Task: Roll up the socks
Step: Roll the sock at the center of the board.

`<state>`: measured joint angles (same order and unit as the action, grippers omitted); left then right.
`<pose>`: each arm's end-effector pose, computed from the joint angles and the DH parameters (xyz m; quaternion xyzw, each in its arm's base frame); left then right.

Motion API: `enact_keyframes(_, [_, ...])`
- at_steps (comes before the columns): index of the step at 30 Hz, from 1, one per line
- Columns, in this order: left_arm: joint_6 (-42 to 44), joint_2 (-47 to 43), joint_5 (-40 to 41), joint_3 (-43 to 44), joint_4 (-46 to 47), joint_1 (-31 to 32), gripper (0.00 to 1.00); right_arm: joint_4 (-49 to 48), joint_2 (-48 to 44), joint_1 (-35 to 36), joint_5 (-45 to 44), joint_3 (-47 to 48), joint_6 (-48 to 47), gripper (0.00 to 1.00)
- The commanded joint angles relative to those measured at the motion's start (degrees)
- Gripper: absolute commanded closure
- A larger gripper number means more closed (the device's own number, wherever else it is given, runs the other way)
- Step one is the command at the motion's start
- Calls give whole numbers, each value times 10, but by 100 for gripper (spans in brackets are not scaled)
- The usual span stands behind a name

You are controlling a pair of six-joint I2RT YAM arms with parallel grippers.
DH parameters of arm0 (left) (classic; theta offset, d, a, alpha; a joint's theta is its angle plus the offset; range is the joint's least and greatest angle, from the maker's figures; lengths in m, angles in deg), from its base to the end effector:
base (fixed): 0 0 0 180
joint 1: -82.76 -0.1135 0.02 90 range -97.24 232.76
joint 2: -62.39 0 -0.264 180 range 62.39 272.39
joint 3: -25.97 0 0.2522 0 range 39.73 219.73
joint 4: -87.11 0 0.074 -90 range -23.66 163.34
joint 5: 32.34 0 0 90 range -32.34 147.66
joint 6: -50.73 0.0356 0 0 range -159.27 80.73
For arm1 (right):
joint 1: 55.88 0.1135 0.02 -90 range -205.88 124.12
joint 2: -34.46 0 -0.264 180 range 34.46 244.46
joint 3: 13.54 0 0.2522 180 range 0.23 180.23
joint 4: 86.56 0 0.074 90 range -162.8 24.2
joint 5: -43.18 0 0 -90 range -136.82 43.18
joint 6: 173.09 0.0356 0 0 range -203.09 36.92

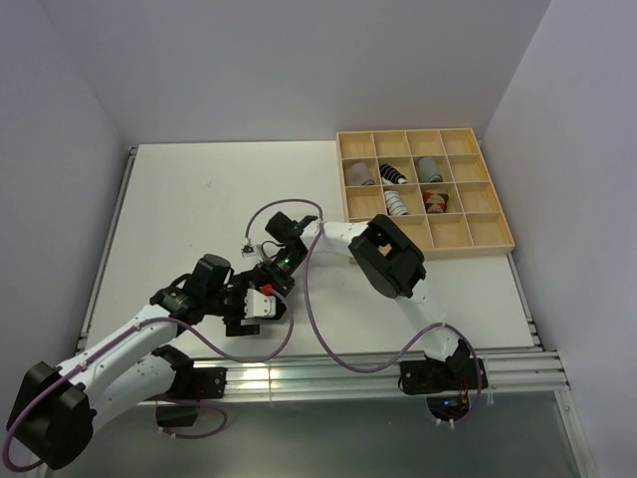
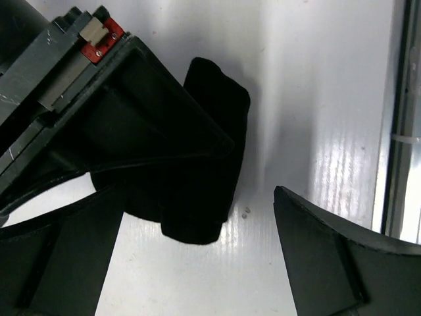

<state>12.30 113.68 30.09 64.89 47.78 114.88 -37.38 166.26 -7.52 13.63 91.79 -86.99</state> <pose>0.1324 -0.1026 0.1826 0.6703 0.6313 -0.1680 0.3520 0.2721 0.3527 0.1092 0.4340 -0.7420 -0.5032 0.0891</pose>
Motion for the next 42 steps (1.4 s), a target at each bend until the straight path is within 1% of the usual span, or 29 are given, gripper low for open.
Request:
enact_keyframes(1, [-22,14,9,-6,57,9,0,45,49,2,-115,-23,-15,81])
enact_keyframes(4, [-29,47,18,-7,85,11,1,45,48,2,-114,-22,-13,81])
enact_keyframes(7, [-38,89,22,7,94,10,5,44,45,2,-113,-23,-12,82])
enact_keyframes(8, [-38,97,22,9,94,11,10,43,43,1,-115,-24,-12,82])
enact_keyframes(11, [-38,119,19,16,90,10,20,46,39,2,-116,-24,-13,82])
enact_keyframes(13, [-38,130,23,17,95,11,24,45,36,1,-116,-25,-11,82])
enact_keyframes(15, [-40,148,17,24,84,10,36,44,32,2,-117,-27,-8,83])
enact_keyframes(16, [-42,156,12,36,76,11,43,40,32,1,-118,-29,-6,86])
enact_keyframes(17, [-41,164,9,44,65,10,59,39,31,1,-120,-31,-4,87])
enact_keyframes(18, [-41,179,-1,49,50,10,67,37,29,1,-125,-34,-1,90])
enact_keyframes(19, [-45,184,-4,58,45,11,74,35,28,0,-126,-35,1,90])
enact_keyframes(20, [-41,189,-8,62,39,11,80,33,27,0,-128,-37,3,90])
enact_keyframes(21, [-40,196,-13,65,33,11,83,30,22,0,-131,-43,9,90])
enact_keyframes(22, [-40,200,-18,69,26,11,88,21,19,1,-138,-48,12,87])
enact_keyframes(24, [-35,204,-25,73,17,9,89,11,3,0,-147,-62,22,82])
enact_keyframes(25, [-31,206,-34,76,7,10,89,-6,-5,0,-152,-70,27,76])
enact_keyframes(27, [-24,217,-45,82,-9,7,90,-32,-39,-4,-161,-103,52,70])
enact_keyframes(28, [-16,223,-53,93,-17,4,90,-62,-53,-5,-167,-117,62,64])
enact_keyframes(29, [-9,229,-72,99,-45,1,91,-81,-87,-7,-179,-151,72,62])
enact_keyframes(30, [-2,246,-82,116,-57,-9,91,-102,-108,-12,-184,-169,94,56])
enact_keyframes(31, [11,259,-92,126,-74,-15,91,-144,-127,-15,-187,-189,107,53])
enact_keyframes(32, [23,269,-114,137,-106,-22,91,-166,-147,-19,-201,-226,119,52])
enact_keyframes(33, [32,293,-124,146,-127,-38,91,-188,-186,-23,-210,-245,146,50])
enact_keyframes(34, [54,304,-133,168,-144,-46,91,-222,-205,-31,-215,-262,157,48])
enact_keyframes(36, [71,343,-152,191,-192,-60,91,-256,-259,-37,-240,-307,190,47])
enact_keyframes(38, [96,368,-160,225,-228,-74,90,-287,-291,-41,-264,-340,204,46])
enact_keyframes(39, [103,394,-170,236,-258,-78,90,-299,-325,-41,-300,-352,216,46])
enact_keyframes(41, [127,416,-179,270,-293,-88,90,-339,-363,-41,-332,-395,229,45])
enact_keyframes(42, [133,440,-185,293,-325,-94,90,-348,-398,-41,-375,-409,236,44])
